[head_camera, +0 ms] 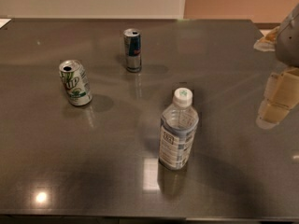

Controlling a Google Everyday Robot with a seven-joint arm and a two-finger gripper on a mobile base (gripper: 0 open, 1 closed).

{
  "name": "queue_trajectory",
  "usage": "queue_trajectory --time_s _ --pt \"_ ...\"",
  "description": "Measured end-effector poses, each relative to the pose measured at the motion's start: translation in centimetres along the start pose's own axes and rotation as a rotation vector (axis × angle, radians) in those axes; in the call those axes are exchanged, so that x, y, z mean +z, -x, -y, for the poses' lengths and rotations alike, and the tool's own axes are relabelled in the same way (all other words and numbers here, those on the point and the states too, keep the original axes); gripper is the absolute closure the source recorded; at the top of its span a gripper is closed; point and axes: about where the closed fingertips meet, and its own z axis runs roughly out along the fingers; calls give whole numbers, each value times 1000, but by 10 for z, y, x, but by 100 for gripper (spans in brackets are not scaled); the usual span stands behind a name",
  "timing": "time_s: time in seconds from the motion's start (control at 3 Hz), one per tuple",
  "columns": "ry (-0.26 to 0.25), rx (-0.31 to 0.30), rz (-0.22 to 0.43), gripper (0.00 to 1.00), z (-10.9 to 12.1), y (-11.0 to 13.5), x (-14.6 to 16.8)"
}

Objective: Move blue plastic bottle near redbull can

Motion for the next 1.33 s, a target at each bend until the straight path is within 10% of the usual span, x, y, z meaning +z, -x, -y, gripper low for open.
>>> queue_trajectory --time_s 1.33 --pt "209 -153 370 0 -73 71 38"
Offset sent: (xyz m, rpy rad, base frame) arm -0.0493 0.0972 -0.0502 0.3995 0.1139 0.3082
